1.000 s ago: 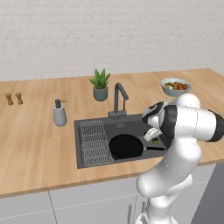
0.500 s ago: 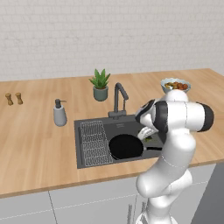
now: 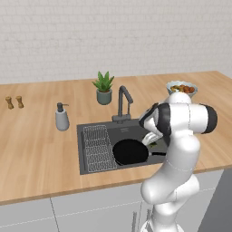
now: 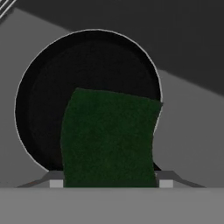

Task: Pick the pan and sponge and place them into the sink. Then turn on the water.

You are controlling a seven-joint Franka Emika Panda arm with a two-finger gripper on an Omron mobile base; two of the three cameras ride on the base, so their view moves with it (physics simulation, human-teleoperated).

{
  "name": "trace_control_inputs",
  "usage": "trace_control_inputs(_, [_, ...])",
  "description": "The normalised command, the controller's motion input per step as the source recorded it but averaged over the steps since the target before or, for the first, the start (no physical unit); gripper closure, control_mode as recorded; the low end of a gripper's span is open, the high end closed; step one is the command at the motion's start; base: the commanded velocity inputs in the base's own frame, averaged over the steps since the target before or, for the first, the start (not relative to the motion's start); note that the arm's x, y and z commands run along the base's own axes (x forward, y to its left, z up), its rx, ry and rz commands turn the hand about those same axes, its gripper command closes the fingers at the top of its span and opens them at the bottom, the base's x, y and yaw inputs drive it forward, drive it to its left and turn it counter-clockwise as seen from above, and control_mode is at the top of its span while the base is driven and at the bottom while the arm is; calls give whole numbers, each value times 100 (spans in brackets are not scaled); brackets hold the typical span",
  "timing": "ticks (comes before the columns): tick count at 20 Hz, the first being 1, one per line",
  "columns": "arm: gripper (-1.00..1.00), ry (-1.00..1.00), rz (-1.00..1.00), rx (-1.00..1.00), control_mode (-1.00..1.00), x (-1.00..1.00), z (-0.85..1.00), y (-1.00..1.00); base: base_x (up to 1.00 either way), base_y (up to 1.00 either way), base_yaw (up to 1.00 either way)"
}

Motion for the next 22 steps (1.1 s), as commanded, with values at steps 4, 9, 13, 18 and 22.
trace_control_inputs(4, [100, 0, 0, 0, -100, -2, -35, 7, 0, 0, 0])
trace_control_inputs(9, [100, 0, 0, 0, -100, 0, -30, 10, 0, 0, 0])
trace_control_inputs(13, [100, 0, 0, 0, -100, 0, -21, 13, 0, 0, 0])
trace_control_inputs(18, [100, -2, 0, 0, -100, 12, 0, 15, 0, 0, 0])
trace_control_inputs(22, [100, -2, 0, 0, -100, 20, 0, 23, 0, 0, 0])
